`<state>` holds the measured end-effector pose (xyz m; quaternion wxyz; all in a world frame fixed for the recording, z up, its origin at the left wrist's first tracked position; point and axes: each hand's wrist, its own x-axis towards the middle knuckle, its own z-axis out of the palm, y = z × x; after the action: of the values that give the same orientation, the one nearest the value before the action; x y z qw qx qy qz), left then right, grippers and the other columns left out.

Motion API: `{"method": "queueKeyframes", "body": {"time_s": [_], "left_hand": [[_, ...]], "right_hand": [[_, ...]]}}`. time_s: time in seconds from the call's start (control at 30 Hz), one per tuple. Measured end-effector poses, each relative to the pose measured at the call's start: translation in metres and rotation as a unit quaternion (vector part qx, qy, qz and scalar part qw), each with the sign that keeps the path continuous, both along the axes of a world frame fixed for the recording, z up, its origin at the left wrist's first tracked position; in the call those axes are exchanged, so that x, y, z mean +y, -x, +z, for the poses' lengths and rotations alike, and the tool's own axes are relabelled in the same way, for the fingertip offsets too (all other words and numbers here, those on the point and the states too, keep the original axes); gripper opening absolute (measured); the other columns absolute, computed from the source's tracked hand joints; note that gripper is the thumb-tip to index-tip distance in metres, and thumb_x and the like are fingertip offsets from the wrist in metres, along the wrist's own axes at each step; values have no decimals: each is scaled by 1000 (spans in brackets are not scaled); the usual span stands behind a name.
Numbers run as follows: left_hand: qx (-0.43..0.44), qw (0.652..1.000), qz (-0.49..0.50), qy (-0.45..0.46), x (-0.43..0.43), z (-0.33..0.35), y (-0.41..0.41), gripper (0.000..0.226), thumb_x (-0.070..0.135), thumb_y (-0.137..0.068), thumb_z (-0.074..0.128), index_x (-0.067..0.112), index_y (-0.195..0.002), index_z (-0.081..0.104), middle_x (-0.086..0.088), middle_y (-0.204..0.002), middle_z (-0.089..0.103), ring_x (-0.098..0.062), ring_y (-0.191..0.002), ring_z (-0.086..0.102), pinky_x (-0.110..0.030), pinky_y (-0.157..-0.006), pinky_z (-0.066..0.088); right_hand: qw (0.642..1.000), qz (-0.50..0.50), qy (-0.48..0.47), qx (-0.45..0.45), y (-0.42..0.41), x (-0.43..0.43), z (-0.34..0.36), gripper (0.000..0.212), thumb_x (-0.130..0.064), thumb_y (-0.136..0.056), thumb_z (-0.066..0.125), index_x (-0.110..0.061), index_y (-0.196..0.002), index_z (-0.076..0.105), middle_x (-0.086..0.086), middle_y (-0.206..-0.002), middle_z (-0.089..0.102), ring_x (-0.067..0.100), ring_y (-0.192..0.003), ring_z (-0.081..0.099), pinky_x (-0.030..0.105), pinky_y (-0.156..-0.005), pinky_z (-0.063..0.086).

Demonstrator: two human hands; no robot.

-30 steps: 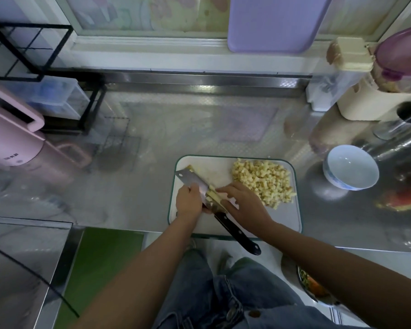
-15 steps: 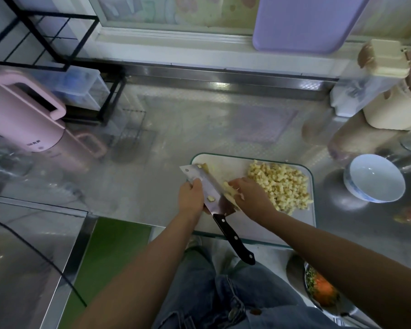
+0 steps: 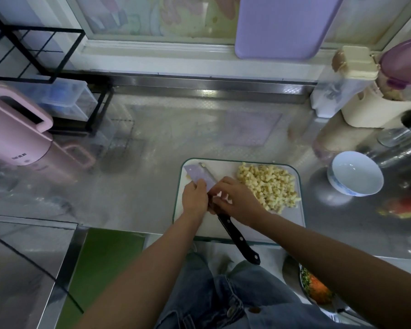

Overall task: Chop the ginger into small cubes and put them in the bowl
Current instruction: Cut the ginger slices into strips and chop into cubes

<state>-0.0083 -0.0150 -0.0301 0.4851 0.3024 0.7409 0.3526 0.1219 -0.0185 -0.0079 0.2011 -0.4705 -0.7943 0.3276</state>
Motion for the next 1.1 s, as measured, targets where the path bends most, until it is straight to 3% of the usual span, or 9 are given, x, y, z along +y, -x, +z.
{"method": "queueKeyframes", "body": {"time_s": [0.2,0.4,0.5,0.57,0.67,0.8,0.87,0.97,1.1], "left_hand": [[-27,999,-38,9,6,4,-24,31,22,-97,38,6,-80,59,-13,-73,56,-31,-74,59,-51,-72,54],[-23,999,-30,7,14,8,-31,32,23,-100,37,1,-96,59,-15,-81,58,-33,-85,61,-44,-80,52],[-29,999,-15,13,19,10,-29,31,22,-100,36,-3,-105,55,-26,-100,61,-42,-97,63,-52,-89,52],[-20,1000,-5,21,24,11,-30,36,21,-99,37,-8,-110,55,-29,-106,61,-43,-100,61,-51,-91,50],[0,1000,-23,-1,27,15,-33,28,20,-100,38,4,-87,57,-12,-80,58,-34,-88,60,-43,-78,49],[-74,994,-73,-26,22,16,-37,31,31,-102,38,11,-91,59,-15,-81,70,-31,-67,67,-38,-60,56],[22,986,-152,-71,18,9,-31,27,35,-100,40,17,-99,60,-7,-90,69,-19,-70,64,-31,-63,52],[276,862,-393,-164,13,-8,-12,33,27,-85,62,19,-116,58,2,-116,53,-16,-101,52,-27,-82,42],[390,701,-565,-193,9,-22,-5,55,27,-77,65,19,-129,48,0,-132,46,-20,-121,41,-29,-97,31]], "right_hand": [[989,-116,16,-86,-38,6,-4,10,-5,-87,61,-3,-93,69,11,-92,61,27,-86,59,29,-73,42],[982,-170,5,-80,-61,10,-5,21,4,-85,59,0,-104,69,17,-105,61,31,-92,60,43,-82,49],[989,-145,-22,-37,-56,5,2,20,-16,-91,63,-7,-108,68,8,-99,61,18,-79,58,38,-75,51],[992,-104,17,-71,-52,0,3,44,-42,-87,66,-16,-122,60,0,-104,58,11,-80,54,32,-74,50],[980,-62,40,-184,-49,-4,-1,64,-44,-82,68,-22,-138,44,3,-118,50,21,-91,58,30,-74,48],[984,-124,33,-122,-51,0,-2,41,-17,-85,64,-12,-125,58,8,-106,51,23,-84,54,29,-70,43],[982,-169,17,-76,-57,2,-1,16,-12,-85,64,-5,-99,64,7,-89,50,21,-74,48,27,-65,35],[969,-243,31,-33,-68,5,-1,13,-11,-85,65,-3,-78,58,7,-74,49,21,-66,45,24,-55,28],[963,-261,63,14,-73,3,0,16,-13,-85,63,-4,-73,57,-1,-67,49,9,-60,42,14,-53,32]]}}
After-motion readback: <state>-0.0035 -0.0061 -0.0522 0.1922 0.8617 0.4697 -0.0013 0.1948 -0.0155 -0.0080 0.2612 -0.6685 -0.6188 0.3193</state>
